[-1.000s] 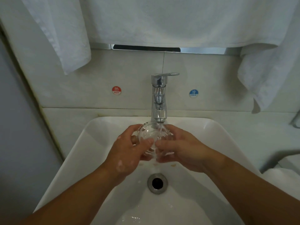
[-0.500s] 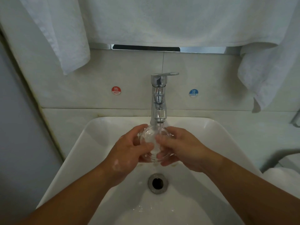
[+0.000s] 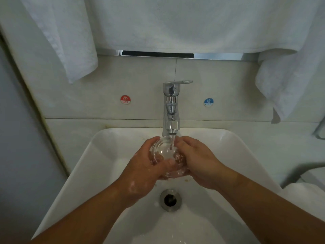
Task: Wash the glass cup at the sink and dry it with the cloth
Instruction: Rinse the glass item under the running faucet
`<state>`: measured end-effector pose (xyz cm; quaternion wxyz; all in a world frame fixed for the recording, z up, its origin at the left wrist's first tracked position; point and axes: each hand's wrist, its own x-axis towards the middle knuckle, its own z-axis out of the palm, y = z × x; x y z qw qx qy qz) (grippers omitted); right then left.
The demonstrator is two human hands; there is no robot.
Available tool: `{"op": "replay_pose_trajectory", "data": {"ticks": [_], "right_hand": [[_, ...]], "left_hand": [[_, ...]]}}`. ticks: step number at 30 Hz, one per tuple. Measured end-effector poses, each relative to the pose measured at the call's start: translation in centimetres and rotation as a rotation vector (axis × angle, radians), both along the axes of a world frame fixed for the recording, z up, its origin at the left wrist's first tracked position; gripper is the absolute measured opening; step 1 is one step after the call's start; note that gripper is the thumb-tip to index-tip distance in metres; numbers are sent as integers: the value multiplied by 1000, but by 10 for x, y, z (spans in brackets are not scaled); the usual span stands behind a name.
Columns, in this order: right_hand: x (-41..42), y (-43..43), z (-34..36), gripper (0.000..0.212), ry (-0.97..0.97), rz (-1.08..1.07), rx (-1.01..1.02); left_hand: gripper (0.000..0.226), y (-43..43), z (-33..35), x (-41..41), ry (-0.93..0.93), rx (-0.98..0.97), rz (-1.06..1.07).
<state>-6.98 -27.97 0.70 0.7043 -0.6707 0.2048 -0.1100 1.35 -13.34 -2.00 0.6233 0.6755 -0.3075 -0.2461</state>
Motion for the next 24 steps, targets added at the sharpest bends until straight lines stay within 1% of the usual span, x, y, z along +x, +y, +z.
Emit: {"op": "replay_pose_trajectory", "data": {"ticks": [1, 3, 5, 6, 7, 8, 11, 12, 13, 15, 16, 18, 19, 21, 22, 23, 24], "right_hand": [[0, 0, -1, 30, -14, 11, 30], [0, -3, -1, 26, -45, 92, 76], [0, -6, -1, 35, -37, 141, 44], [0, -6, 0, 34, -22, 136, -14], [1, -6, 0, 28, -7, 113, -82], [1, -4, 0, 22, 11, 76, -139], [2, 0, -2, 43, 28, -61, -213], [3, 0, -2, 45, 13, -99, -200], [3, -1, -2, 43, -5, -112, -171], [3, -2, 0, 28, -35, -68, -67], [3, -1, 1, 23, -38, -18, -2], [1, -4, 1, 31, -31, 74, 84], [1, -5, 1, 34, -24, 96, 39], [1, -6, 0, 30, 2, 91, -213], [1, -5, -1, 25, 18, 64, -334], [1, -3, -1, 26, 36, 31, -400], [1, 0, -3, 33, 53, 7, -422]], "left_hand": [[60, 0, -1, 1, -17, 6, 11], [59, 0, 2, 4, -66, 16, 81], [46, 1, 4, 5, -155, 56, 129], [39, 1, 4, 5, -227, 94, 136], [33, 1, 4, 3, -275, 117, 129], [30, 0, 3, 2, -276, 108, 109], [32, -1, 4, -2, -119, 61, 28], [39, -1, 5, -3, -74, 56, -14], [53, -1, 5, -5, -49, 59, -59], [83, -1, 2, -8, -44, 65, -102], [89, -1, 0, -8, -43, 58, -85], [90, 0, 0, -5, -19, 30, -21], [85, 1, 2, -3, 17, 9, 11], [70, 2, 4, 1, 88, -24, 55], [63, 3, 6, 2, 79, -17, 53], [56, 3, 7, 1, 33, 8, 37], [50, 3, 8, 0, -34, 42, 19]]}}
